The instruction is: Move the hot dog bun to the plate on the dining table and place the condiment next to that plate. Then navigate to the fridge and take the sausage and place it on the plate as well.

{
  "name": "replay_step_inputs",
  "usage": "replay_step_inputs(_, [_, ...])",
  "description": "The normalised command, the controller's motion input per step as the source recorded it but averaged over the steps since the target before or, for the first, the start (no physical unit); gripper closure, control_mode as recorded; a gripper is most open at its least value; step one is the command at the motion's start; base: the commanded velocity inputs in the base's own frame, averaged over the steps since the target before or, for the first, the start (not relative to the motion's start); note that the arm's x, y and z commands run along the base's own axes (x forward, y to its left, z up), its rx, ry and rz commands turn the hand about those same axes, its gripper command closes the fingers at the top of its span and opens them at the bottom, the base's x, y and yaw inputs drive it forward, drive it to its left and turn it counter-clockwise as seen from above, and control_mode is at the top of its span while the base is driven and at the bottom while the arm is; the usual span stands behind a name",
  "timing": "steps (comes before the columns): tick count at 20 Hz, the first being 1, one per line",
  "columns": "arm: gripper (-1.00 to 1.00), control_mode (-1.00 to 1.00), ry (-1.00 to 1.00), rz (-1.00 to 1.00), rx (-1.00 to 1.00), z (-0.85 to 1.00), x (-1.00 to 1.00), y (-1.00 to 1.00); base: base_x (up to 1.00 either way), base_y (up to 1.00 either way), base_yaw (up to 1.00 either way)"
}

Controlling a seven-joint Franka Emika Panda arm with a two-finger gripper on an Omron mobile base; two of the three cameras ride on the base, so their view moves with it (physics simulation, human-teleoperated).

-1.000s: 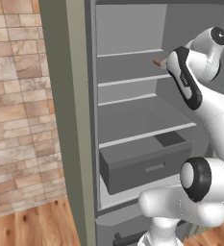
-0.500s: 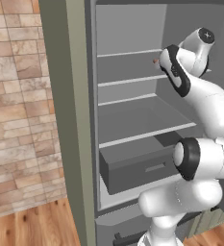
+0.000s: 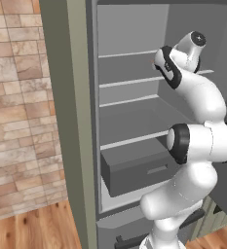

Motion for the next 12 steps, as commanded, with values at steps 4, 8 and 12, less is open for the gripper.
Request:
replay_step_inputs(4, [-1.0, -1.0, 0.0, 0.02, 0.0, -0.1, 0.52, -0.11, 0.0, 0.0, 0.0])
replay_step_inputs(8, [-1.0, -1.0, 0.01, 0.02, 0.0, -0.16, 0.36, -0.06, 0.0, 0.0, 0.0])
replay_step_inputs(12, [1.0, -1.0, 0.08, 0.0, 0.0, -0.48, -0.15, 0.0, 0.0, 0.0, 0.0])
